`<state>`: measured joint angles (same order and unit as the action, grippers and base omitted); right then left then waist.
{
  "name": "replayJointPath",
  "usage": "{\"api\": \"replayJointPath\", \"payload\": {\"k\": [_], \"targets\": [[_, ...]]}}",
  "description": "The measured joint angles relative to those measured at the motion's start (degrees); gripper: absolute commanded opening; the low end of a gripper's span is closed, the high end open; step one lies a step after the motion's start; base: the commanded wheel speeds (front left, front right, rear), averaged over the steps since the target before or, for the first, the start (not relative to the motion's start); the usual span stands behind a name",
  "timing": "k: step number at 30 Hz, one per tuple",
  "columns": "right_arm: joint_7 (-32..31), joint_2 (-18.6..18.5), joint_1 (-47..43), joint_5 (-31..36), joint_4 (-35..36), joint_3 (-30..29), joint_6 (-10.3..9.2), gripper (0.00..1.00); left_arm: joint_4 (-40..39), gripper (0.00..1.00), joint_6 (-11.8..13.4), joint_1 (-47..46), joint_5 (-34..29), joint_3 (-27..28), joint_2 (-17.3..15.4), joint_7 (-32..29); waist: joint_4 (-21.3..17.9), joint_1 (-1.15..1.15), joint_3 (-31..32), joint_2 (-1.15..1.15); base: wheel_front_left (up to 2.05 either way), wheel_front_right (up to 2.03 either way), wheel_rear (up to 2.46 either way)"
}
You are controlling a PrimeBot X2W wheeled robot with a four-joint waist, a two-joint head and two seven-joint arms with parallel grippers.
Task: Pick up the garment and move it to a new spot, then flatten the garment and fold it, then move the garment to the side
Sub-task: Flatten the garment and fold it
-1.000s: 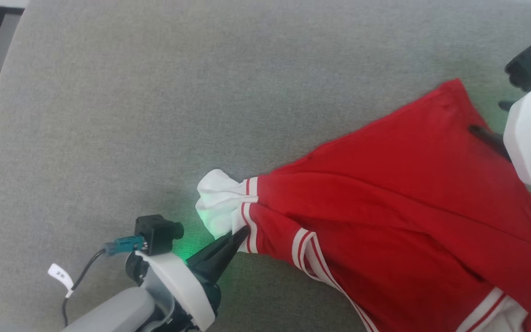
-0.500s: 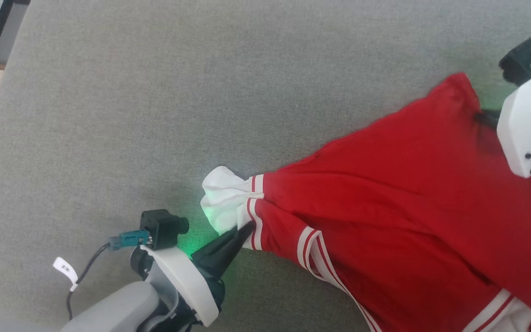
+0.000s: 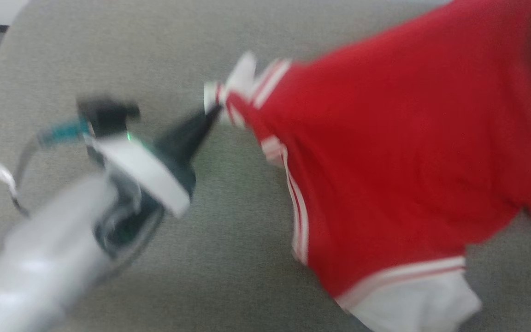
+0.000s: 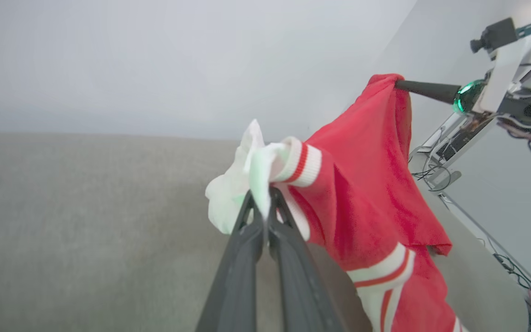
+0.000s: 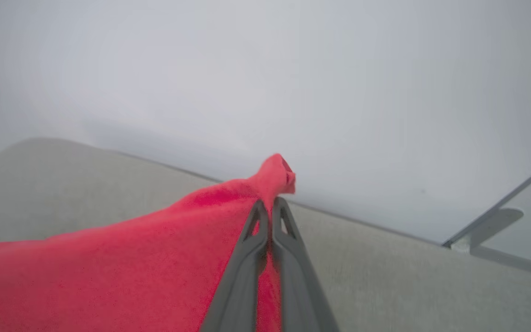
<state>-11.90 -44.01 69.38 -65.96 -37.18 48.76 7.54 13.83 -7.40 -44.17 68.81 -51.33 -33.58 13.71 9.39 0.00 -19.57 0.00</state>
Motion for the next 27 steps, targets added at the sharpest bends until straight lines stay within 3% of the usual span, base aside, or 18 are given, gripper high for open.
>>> {"api": "replayJointPath", "payload": {"k": [4, 8, 16, 22, 27], "targets": [[5.1, 2.5, 6.3, 1.4, -6.3, -3.4, 0.0, 0.0, 2.7, 0.0, 0.0, -10.4, 4.5, 2.2, 1.5, -2.5, -1.2, 0.0, -2.0, 0.0, 0.0, 0.0, 0.0], [12.9, 7.5, 17.1, 3.4, -14.9, -8.6, 0.0, 0.0, 11.6, 0.0, 0.0, -25.5, 8.4, 6.3, 3.0, -5.1, -3.5, 0.0, -4.9, 0.0, 0.0, 0.0, 0.0], [21.6, 13.3, 29.4, 4.9, -24.0, -13.3, 0.02, 0.0, 25.0, 0.0, 0.0, -47.9, 9.8, 13.4, 6.8, -1.5, -7.8, 0.0, -8.5, 0.0, 0.0, 0.0, 0.0], [20.6, 14.5, 27.6, 4.8, -25.2, -11.9, 0.02, 0.0, 26.2, 0.0, 0.0, -48.2, 11.6, 12.9, 7.6, -1.4, -8.7, 0.0, -9.1, 0.0, 0.0, 0.0, 0.0], [16.4, 14.9, 16.5, 2.7, -21.0, -8.3, 0.01, 0.0, 22.7, 0.0, 0.0, -36.7, 16.6, 13.1, 7.1, -0.5, -8.0, 0.0, -8.9, 0.0, 0.0, 0.0, 0.0]]}}
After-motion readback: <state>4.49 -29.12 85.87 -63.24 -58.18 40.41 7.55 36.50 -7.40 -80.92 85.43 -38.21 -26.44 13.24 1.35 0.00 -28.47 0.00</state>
